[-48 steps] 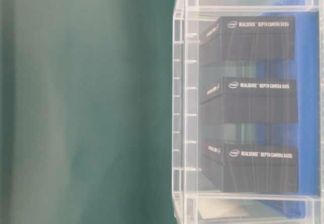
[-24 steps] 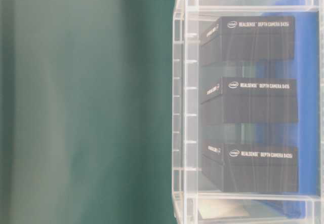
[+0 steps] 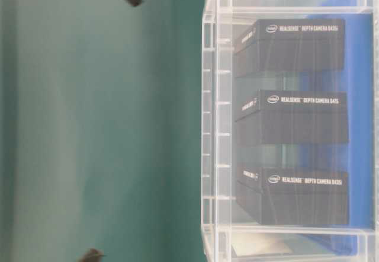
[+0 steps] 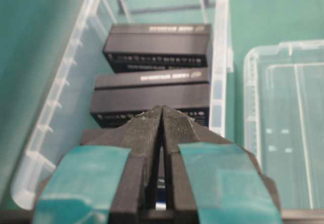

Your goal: Clamp the lid of the box with both arms, then lift and open it.

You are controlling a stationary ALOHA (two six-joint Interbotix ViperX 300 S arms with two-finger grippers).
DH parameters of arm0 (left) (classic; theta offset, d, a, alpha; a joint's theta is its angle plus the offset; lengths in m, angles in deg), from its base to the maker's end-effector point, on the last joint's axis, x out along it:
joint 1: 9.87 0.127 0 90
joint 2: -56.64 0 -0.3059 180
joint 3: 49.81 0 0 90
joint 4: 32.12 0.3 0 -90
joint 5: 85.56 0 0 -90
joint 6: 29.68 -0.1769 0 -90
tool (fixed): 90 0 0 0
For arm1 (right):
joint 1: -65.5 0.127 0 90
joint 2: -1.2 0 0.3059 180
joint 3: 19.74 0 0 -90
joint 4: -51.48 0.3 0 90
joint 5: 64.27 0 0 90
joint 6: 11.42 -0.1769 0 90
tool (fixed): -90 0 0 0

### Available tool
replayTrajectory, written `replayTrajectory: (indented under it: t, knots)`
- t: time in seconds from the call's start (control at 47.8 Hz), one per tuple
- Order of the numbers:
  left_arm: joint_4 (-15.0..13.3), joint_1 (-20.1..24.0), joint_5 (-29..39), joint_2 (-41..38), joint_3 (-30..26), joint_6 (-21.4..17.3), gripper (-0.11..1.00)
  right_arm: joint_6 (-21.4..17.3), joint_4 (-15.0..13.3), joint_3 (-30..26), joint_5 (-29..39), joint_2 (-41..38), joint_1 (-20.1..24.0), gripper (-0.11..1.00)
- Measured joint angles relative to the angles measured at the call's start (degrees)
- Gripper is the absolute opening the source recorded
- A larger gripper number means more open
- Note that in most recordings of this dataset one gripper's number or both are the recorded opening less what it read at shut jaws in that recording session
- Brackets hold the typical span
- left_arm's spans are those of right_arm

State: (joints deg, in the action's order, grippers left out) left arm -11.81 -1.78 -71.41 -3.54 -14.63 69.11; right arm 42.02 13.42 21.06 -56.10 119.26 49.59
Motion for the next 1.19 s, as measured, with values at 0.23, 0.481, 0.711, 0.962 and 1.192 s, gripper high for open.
replayTrajectory:
  t: [0.23, 0.481, 0.711, 0.962, 1.192]
  knots:
    - [-0.09, 0.70, -4.22, 0.18, 3.43, 2.29, 0.01, 0.00, -0.09, 0.88, -1.32, -0.79, -0.35, 0.00]
    - [-0.09, 1.67, -4.31, 0.18, 3.52, 2.37, 0.01, 0.00, 0.00, 1.05, -1.23, -0.79, -0.62, 0.00]
    - [0.00, 1.67, -4.66, 0.26, 3.52, 2.46, 0.01, -0.26, 0.09, 1.14, -1.49, -0.79, -0.53, 0.00]
    - [-0.09, -2.55, -4.57, 0.35, 3.52, 4.04, 0.01, -0.35, 1.58, 1.14, -1.93, -0.70, 2.29, 0.00]
    - [-0.09, -3.52, -4.48, 0.70, 3.69, 5.36, 0.01, -0.70, 1.85, 1.14, -1.93, -0.70, 4.75, 0.00]
